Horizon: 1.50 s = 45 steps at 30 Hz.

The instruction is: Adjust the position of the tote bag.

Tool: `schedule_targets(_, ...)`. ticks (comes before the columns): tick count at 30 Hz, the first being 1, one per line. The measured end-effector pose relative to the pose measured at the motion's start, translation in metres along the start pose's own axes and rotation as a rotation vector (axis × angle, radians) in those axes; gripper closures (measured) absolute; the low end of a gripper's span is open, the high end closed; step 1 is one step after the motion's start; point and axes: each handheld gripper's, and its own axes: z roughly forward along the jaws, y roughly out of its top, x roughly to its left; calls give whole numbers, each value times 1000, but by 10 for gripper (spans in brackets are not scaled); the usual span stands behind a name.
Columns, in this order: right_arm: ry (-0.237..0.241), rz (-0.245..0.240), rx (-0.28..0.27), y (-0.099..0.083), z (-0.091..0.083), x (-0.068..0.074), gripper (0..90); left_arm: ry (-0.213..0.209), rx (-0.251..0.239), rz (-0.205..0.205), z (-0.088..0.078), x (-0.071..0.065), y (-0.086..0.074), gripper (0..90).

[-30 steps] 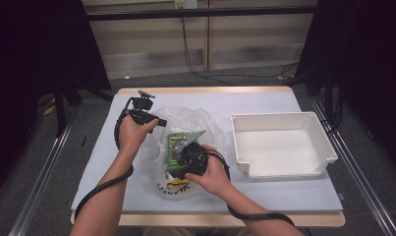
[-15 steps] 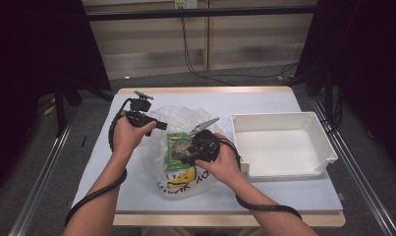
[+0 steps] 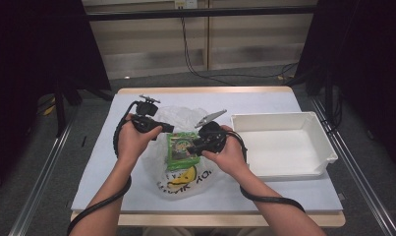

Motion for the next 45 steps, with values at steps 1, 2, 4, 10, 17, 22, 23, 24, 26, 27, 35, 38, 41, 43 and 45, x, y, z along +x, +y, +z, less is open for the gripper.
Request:
schedule_targets(1, -11, -4, 4, 0, 0, -2, 643, -7, 0, -1, 1, 0, -1, 747)
schedule_targets(2, -19, -3, 5, 1, 0, -4, 663, -9, -3, 3, 2, 0, -3, 747)
schedule_targets(4, -28, -4, 11, 1, 0, -9, 691, -11, -3, -2, 5, -1, -6, 754)
schedule_targets(10, -33, 11, 6, 2, 2, -19, 758, -21, -13, 4, 10, -1, -11, 762)
schedule_targets(17, -81, -9, 35, 5, 16, -24, 780, -7, -8, -1, 20, 5, -18, 762)
schedule_targets(22, -101, 60, 17, 4, 16, -38, 799, 9, 5, -10, 27, 12, -26, 762)
schedule_targets(23, -118, 48, 26, 6, 15, -39, 799, 11, 10, -15, 29, 14, -28, 762)
schedule_targets(24, -131, 41, 40, 7, 14, -41, 799, 14, 12, -18, 30, 15, -29, 762)
schedule_targets(26, -129, 55, 42, 7, 14, -44, 799, 26, 13, -26, 33, 17, -32, 763)
schedule_targets(27, -137, 60, 49, 8, 13, -45, 800, 40, 21, -28, 34, 19, -33, 765)
schedule_targets(35, -173, 89, 37, 2, 5, -61, 810, 87, 61, -40, 36, 37, -43, 786)
schedule_targets(38, -190, 98, 45, -3, 3, -66, 813, 98, 74, -46, 36, 41, -46, 785)
schedule_targets(41, -176, 134, 32, -7, 2, -69, 813, 69, 63, -62, 37, 42, -47, 765)
schedule_targets(43, -180, 121, 30, -6, 2, -68, 811, 57, 54, -73, 37, 39, -45, 715)
schedule_targets(45, -176, 113, 28, -5, 2, -65, 809, 46, 47, -77, 38, 36, -42, 674)
